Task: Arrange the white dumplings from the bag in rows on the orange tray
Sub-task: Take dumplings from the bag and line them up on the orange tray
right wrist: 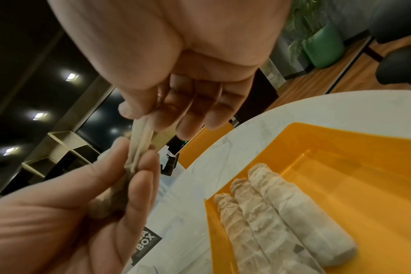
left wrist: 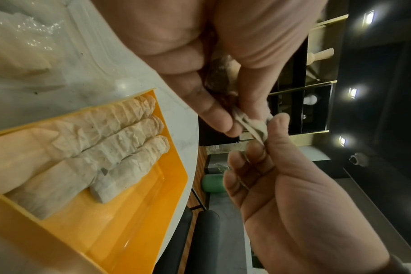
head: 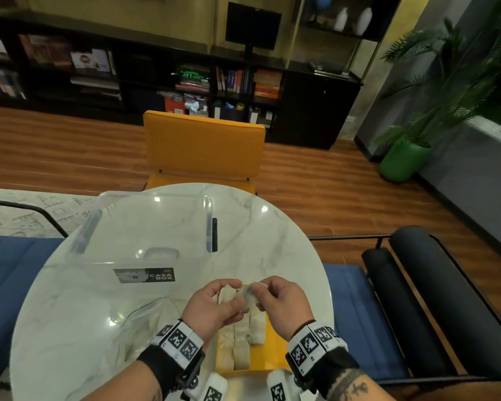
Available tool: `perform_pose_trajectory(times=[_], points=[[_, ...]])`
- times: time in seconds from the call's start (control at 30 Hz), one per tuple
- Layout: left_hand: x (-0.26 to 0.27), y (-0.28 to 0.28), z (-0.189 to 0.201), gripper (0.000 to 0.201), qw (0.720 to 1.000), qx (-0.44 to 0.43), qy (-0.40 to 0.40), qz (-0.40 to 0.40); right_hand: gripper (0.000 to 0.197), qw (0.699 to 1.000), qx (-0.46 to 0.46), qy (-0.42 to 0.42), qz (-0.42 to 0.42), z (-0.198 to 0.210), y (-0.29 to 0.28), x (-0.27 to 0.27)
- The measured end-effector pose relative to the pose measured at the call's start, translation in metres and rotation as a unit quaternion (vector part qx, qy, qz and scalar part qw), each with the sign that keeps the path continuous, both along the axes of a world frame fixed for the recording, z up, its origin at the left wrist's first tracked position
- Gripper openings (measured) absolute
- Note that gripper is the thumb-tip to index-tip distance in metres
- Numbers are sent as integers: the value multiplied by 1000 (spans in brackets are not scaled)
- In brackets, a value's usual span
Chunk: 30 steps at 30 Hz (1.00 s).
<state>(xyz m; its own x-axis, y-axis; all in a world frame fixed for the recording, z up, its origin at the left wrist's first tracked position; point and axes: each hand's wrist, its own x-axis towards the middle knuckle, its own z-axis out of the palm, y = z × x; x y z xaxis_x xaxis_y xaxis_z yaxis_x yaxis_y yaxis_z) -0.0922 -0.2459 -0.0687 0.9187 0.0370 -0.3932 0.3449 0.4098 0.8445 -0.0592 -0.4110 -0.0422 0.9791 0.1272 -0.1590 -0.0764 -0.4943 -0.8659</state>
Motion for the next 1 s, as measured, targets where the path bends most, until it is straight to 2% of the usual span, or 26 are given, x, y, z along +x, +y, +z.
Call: perform_pose_trajectory(times=[0.1, 0.2, 0.33, 0.43, 0.57, 0.67, 0.83, 1.0], points=[[1, 1, -4, 19, 1000, 8, -3, -11, 26, 1000, -8, -5, -9, 1, -3, 3], [3, 3, -10, 16, 1000, 11, -9, 1, 13, 1000, 15, 14, 17, 3, -6, 4], [3, 5, -17, 16, 1000, 9, 3, 3, 8, 999, -32, -11, 23, 3, -10, 9], [3, 11, -25, 12, 999, 21, 32, 28, 6, 995, -88, 13, 44, -1, -15, 12], [2, 20, -41, 11, 995, 53, 77, 28, 21, 949, -272, 59, 146, -17, -26, 8], [2, 24, -51, 9, 992, 71, 104, 14, 24, 925, -311, 102, 192, -33, -31, 1], [2, 21, -53, 14, 989, 56, 139, 3, 16, 878, -372, 147, 263, -56, -29, -2], [6, 20, -49, 22, 986, 31, 165, 8, 12, 891, -365, 132, 235, -69, -24, 14]])
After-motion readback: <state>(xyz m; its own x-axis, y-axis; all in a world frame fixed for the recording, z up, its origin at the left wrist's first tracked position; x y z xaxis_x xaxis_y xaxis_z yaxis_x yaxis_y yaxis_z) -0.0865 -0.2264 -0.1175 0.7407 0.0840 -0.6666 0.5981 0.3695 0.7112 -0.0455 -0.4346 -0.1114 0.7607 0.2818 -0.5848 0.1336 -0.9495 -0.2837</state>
